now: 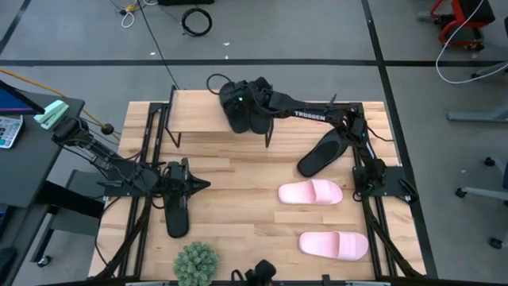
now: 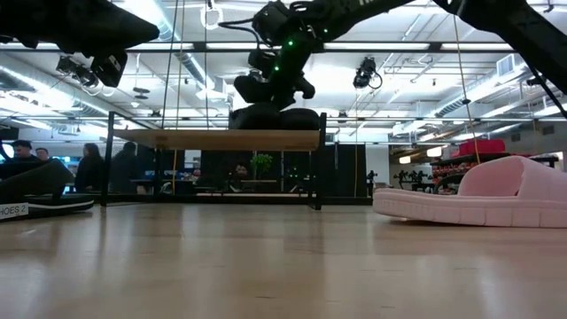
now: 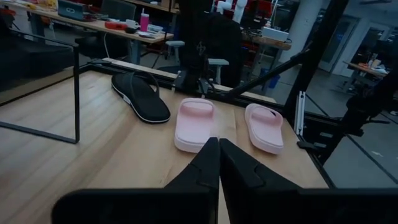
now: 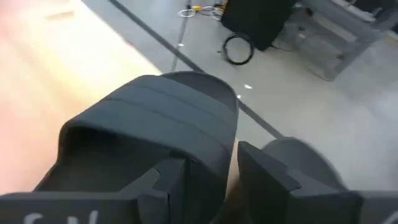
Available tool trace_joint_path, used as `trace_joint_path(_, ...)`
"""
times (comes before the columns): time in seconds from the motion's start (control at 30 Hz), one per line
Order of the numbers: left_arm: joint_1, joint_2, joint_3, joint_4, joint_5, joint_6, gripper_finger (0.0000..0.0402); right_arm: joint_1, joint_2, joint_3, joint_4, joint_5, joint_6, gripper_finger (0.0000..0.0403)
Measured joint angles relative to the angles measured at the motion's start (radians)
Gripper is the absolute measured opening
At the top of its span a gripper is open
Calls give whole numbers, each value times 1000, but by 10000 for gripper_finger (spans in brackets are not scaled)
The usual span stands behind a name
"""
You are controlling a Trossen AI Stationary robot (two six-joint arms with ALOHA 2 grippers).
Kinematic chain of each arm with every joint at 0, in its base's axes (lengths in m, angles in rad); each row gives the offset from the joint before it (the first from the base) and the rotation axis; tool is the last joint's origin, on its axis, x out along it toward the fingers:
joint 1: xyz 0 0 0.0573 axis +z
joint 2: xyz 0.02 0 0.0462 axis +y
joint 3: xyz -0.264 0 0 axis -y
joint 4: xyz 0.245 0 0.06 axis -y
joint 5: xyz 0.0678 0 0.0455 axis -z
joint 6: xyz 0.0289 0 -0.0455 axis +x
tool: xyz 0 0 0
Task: Pick and place slides into the shelf
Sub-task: Put the black slide on the shelf, then put the bottom pink slide on the shelf
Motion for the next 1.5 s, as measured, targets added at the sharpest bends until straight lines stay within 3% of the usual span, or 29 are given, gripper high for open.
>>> trace_joint_path(0.67, -23, 0, 0, 0, 0, 0, 18, 43, -10, 1, -137, 51, -40, 140)
trace_joint_path(1.0, -24, 0, 0, 0, 0, 0, 14, 164, -206, 0, -255, 28, -72, 130)
trace_joint_path(1.23, -24, 0, 0, 1, 0, -1, 11, 397, -378, -9, -616, -148, 286, 122)
trace_joint_path(1.33, -24, 0, 0, 3, 0, -1, 17, 548, -415, -53, -723, -117, 450, 121)
trace_joint_path(1.5, -23, 0, 0, 10, 0, 0, 22, 813, -445, -220, -728, -38, 855, 121)
